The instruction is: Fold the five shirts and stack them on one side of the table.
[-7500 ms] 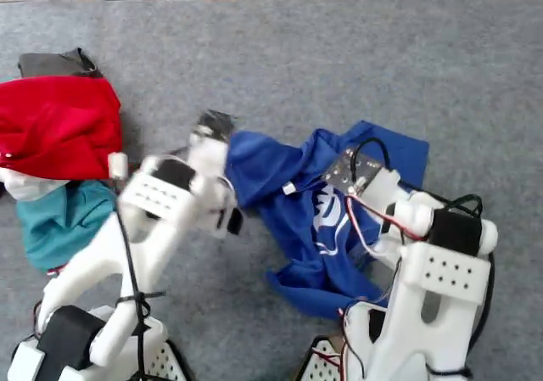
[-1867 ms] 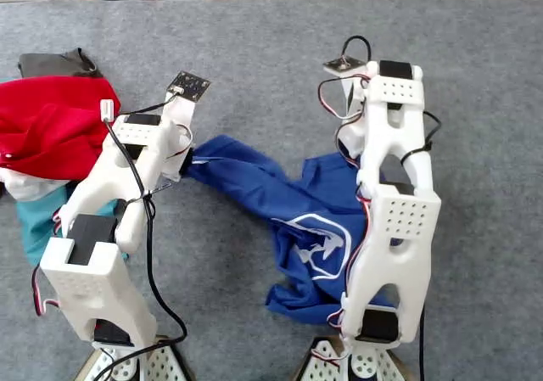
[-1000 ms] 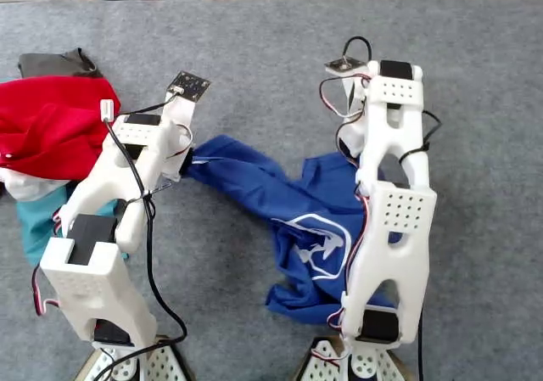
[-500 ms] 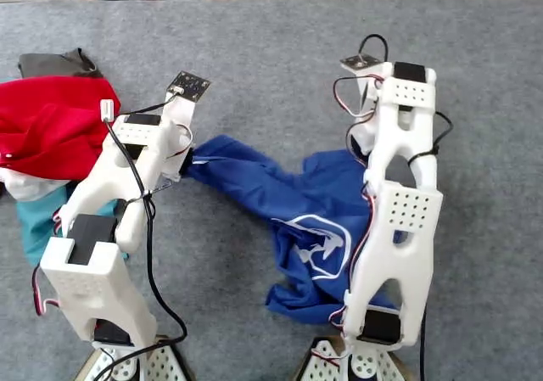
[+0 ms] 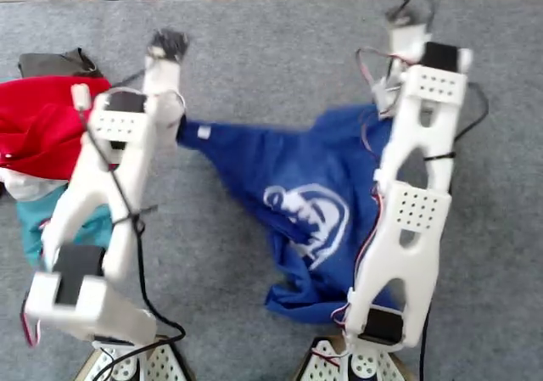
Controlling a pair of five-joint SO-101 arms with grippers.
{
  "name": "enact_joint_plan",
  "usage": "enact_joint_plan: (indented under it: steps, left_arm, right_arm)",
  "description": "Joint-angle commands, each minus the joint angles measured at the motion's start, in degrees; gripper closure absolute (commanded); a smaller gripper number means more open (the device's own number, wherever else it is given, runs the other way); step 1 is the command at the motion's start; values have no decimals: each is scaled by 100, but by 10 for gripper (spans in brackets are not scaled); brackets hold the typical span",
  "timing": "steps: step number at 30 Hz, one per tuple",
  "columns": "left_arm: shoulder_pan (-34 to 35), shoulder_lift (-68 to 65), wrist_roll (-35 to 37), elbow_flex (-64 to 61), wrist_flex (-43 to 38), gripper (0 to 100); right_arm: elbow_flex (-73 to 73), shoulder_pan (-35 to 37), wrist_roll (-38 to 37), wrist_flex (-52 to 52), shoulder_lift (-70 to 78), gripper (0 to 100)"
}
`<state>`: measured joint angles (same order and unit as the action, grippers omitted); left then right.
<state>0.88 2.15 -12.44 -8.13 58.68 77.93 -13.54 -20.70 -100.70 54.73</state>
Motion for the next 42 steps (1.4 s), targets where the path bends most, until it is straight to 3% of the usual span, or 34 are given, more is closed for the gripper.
enact_joint_plan:
  steps: [1,14,26,33,42]
  left_arm:
    - [40,1371,70,620,413,972]
    - [40,3727,202,2800,1855,972]
    - [101,3095,404,6167,4237,972]
    - [110,3596,273,5560,4237,972]
    - [48,4624,105,2484,3956,971]
  right_arm:
    - [664,-62,158,-53,-1156,985]
    - [699,-97,158,26,-4664,985]
    - [655,-105,158,1398,-7046,985]
    - [655,-123,105,1486,-7486,985]
    - [-110,-105,-211,844,-6958,985]
